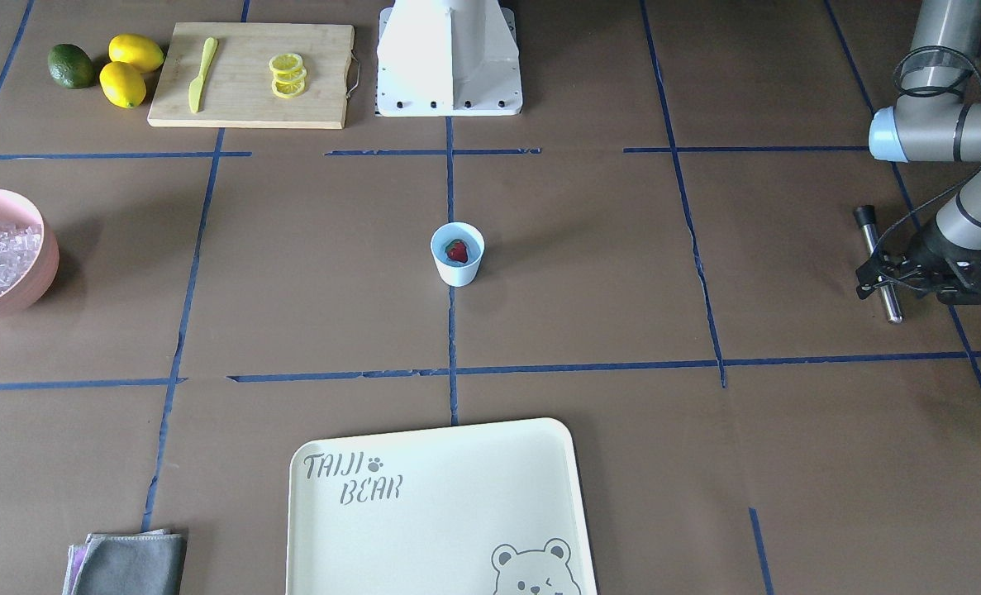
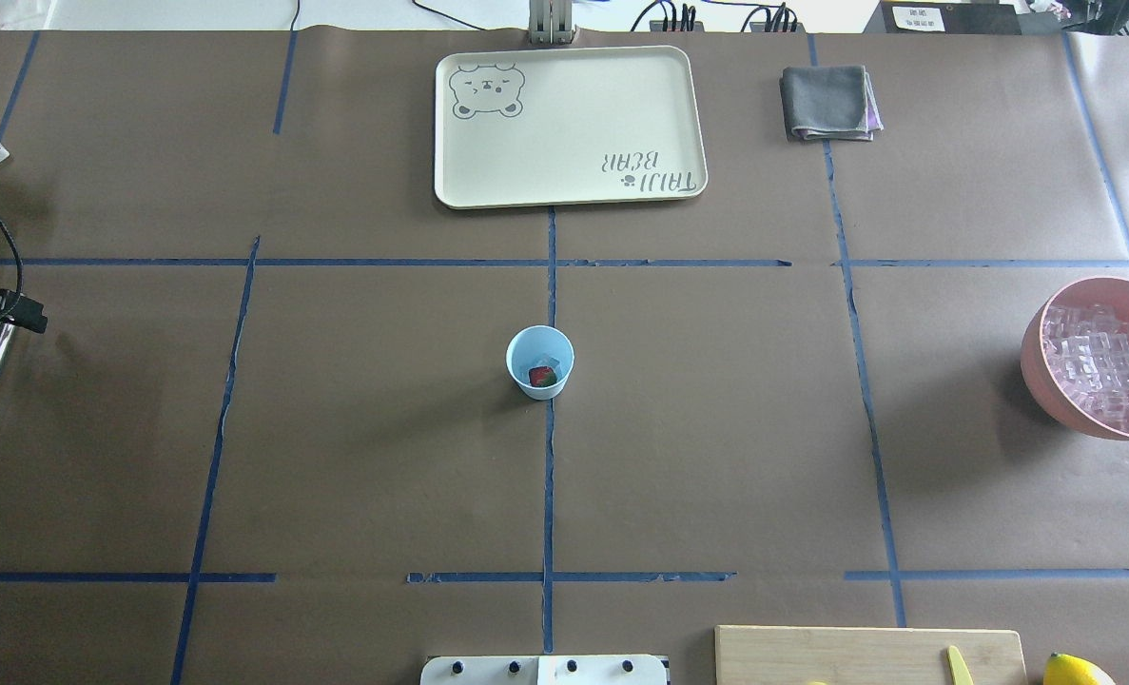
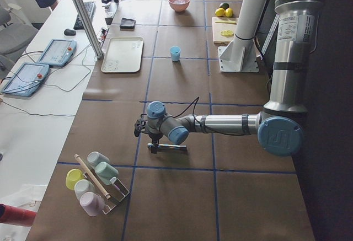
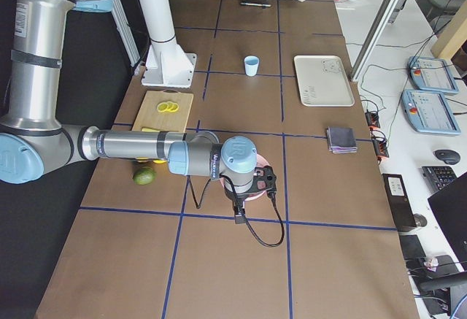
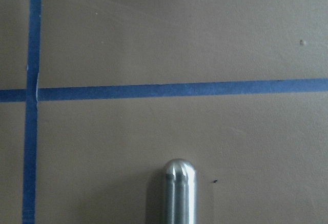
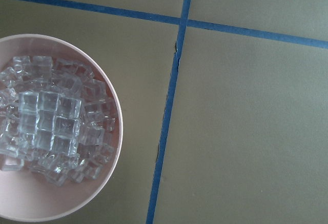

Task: Mash ice and strawberries in cup
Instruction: 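Grasp the steel muddler upright with the left gripper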

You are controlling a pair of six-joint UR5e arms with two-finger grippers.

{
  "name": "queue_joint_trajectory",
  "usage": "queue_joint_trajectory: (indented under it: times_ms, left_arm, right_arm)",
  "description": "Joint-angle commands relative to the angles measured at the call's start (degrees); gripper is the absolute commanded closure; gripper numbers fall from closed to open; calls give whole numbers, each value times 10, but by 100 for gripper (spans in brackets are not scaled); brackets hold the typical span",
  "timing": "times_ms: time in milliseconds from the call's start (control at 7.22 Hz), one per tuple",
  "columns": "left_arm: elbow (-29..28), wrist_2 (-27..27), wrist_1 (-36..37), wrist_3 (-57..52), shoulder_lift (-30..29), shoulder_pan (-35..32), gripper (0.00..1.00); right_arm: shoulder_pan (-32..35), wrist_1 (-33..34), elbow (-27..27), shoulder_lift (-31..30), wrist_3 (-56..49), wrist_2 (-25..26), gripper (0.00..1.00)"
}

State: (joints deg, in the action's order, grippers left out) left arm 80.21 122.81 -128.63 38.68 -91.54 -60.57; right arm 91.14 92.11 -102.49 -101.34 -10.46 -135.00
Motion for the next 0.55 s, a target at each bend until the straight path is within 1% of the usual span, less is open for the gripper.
queue_joint_trajectory:
  times_ms: [0,277,415]
  left_arm:
    - [-1,4,0,-1,0,1,90]
    - [-1,4,0,-1,5,1,95]
    - [2,4,0,-2,7,0,100]
  right_arm:
    - [0,0,-1,-1,-2,0,0]
    - [0,0,-1,-1,-1,0,0]
    - [0,0,-1,-1,-1,0,0]
